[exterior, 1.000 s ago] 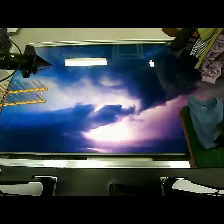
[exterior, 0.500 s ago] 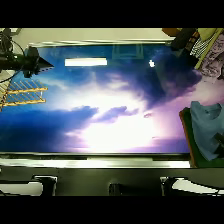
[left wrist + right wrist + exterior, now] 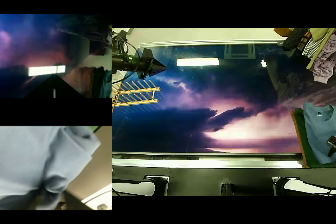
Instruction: Fold the clothes and pants, and hang the long-sleeved shirts on hangers.
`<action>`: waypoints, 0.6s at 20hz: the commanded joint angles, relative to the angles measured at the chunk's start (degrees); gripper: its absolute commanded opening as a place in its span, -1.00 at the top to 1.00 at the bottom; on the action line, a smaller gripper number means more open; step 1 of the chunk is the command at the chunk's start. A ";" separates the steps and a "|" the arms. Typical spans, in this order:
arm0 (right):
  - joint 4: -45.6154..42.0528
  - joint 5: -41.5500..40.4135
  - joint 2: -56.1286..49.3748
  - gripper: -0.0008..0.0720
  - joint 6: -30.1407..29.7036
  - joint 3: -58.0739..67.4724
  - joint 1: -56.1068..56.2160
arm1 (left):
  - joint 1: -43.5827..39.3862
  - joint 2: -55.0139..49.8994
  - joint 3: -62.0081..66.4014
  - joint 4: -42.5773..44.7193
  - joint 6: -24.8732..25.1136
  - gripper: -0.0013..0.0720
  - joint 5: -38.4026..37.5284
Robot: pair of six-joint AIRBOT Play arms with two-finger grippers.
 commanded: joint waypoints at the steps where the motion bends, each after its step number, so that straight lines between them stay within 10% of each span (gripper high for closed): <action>1: -5.79 1.44 0.35 -0.54 2.56 0.15 -0.02 | 0.00 -0.15 -0.02 1.75 1.38 0.92 -0.85; 5: -3.39 11.17 6.58 -0.50 5.97 3.67 0.11 | -0.22 -0.17 -0.02 18.80 1.33 0.92 -7.10; 9: 26.80 32.48 14.36 0.17 -3.21 6.34 6.01 | -2.99 -0.11 -1.27 38.45 2.10 0.92 -9.84; 12: 31.74 34.14 13.57 0.90 -9.64 6.23 23.19 | -4.83 0.79 -7.13 38.69 5.42 0.92 -7.61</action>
